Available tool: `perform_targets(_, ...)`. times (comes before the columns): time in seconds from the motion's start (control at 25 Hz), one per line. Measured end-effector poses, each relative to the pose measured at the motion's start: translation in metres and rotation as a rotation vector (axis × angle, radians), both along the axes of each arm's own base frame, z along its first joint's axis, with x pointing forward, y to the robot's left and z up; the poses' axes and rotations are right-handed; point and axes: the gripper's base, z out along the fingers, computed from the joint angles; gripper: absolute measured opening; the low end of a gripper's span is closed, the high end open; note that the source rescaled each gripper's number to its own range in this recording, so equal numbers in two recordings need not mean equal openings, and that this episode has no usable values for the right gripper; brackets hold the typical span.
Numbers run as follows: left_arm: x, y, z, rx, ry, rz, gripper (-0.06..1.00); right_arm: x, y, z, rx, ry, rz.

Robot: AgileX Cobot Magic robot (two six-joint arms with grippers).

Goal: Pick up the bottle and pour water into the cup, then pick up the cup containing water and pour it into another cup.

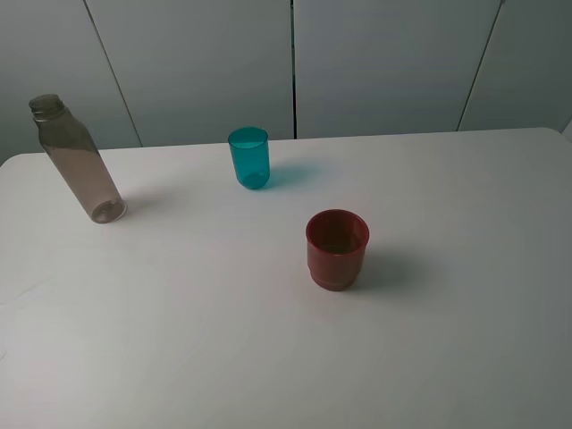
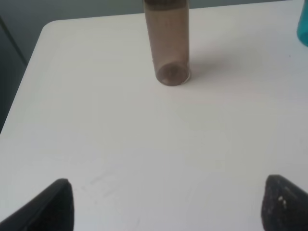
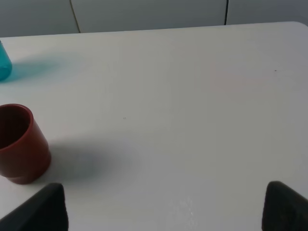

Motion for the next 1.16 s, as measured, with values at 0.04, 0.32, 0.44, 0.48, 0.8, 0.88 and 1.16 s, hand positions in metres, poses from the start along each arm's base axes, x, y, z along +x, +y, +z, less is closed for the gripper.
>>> perform_targets(0.04,0.0000,0.0000,0.0000,0.001,0.000,-0.001,1.00,0.0000,0.0000,0.0000,0.000,0.000,0.000)
perform_targets(0.32,-0.0002,-0.0002,0.0002,0.003,-0.005,-0.003,1.00,0.0000,0.0000,0.0000,0.000,0.000,0.000)
perform_targets(0.44,-0.0006,-0.0003,0.0002,0.003,-0.007,-0.003,1.00,0.0000,0.0000,0.0000,0.000,0.000,0.000)
perform_targets(0.48,-0.0006,-0.0003,0.0001,0.003,-0.007,-0.003,1.00,0.0000,0.0000,0.0000,0.000,0.000,0.000)
perform_targets(0.8,-0.0011,-0.0003,0.0001,0.003,-0.010,-0.003,1.00,0.0000,0.0000,0.0000,0.000,0.000,0.000)
perform_targets(0.88,-0.0011,-0.0003,0.0001,0.003,-0.010,-0.003,1.00,0.0000,0.0000,0.0000,0.000,0.000,0.000)
perform_targets(1.16,-0.0011,-0.0003,0.0001,0.006,-0.009,-0.005,1.00,0.0000,0.0000,0.0000,0.000,0.000,0.000)
